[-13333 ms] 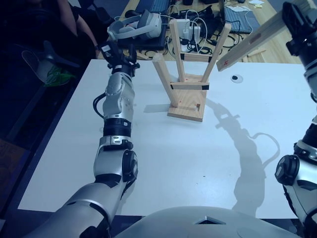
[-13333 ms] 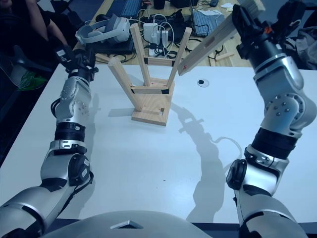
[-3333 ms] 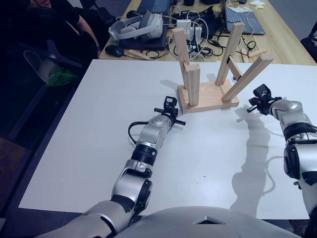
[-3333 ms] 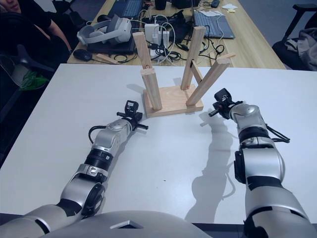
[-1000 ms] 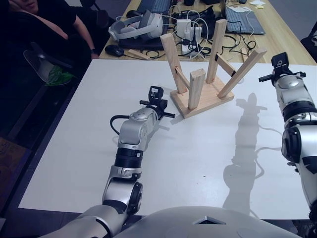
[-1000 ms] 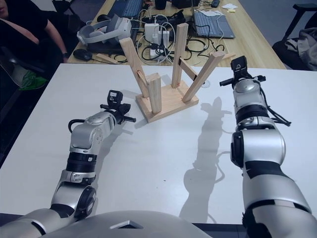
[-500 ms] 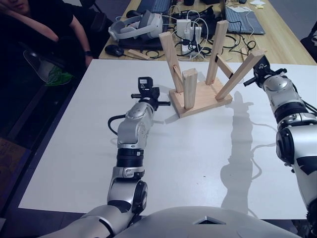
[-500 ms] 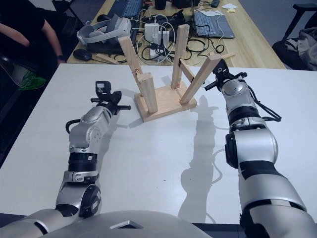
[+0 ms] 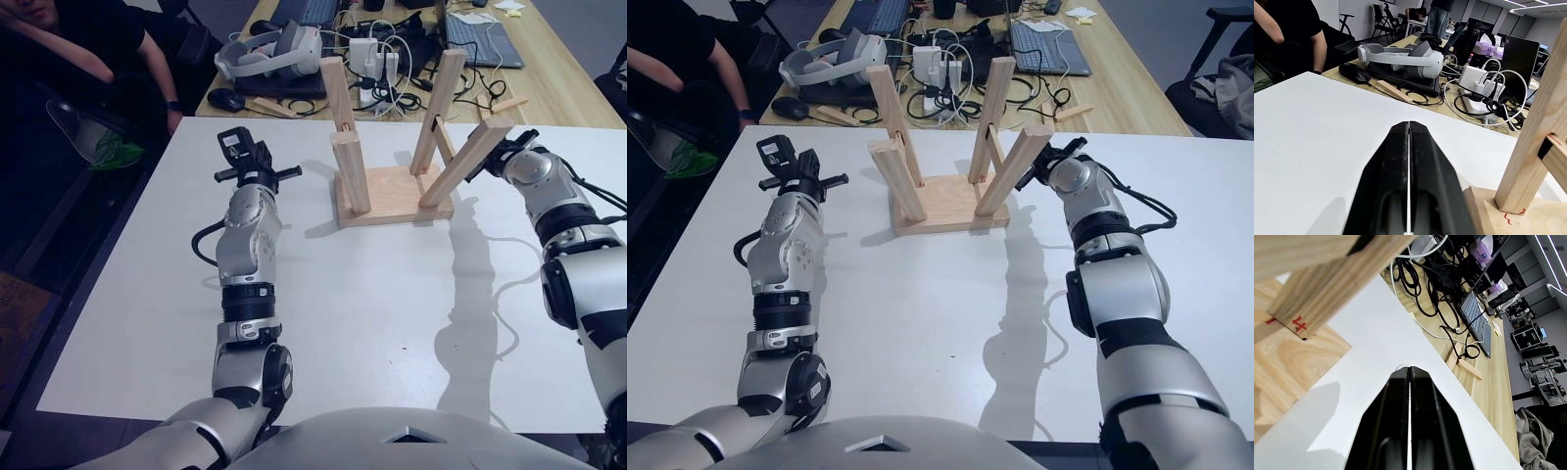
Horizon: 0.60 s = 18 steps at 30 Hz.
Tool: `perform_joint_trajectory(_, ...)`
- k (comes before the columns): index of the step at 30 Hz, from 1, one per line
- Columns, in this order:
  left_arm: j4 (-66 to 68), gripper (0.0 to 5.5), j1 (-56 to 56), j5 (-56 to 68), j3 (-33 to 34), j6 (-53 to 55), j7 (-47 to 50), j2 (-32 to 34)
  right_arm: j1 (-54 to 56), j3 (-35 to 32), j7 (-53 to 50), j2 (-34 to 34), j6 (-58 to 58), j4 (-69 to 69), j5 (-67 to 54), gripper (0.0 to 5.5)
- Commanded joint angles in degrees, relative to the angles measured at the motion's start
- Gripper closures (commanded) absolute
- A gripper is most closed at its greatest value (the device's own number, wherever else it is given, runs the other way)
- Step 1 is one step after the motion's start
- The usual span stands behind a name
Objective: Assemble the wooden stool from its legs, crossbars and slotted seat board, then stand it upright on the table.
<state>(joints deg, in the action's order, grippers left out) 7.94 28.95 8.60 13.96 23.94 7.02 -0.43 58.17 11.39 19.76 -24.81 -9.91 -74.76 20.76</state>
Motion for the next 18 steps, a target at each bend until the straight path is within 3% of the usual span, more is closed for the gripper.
perform_joint_trajectory(1, 0.5, 5.47, 1.1, 0.5, -0.2, 0.1, 0.3, 0.3, -0.6, 1.3, 1.7, -0.2, -1.5, 1.3, 0.8, 5.5)
perform_joint_trajectory(18, 2.1, 5.47, 0.9, -0.2, -2.1, 3.6, -0.8, 2.2, -1.7, 1.4, 9.9, 2.4, -1.0, 8.2, -1.5, 5.5)
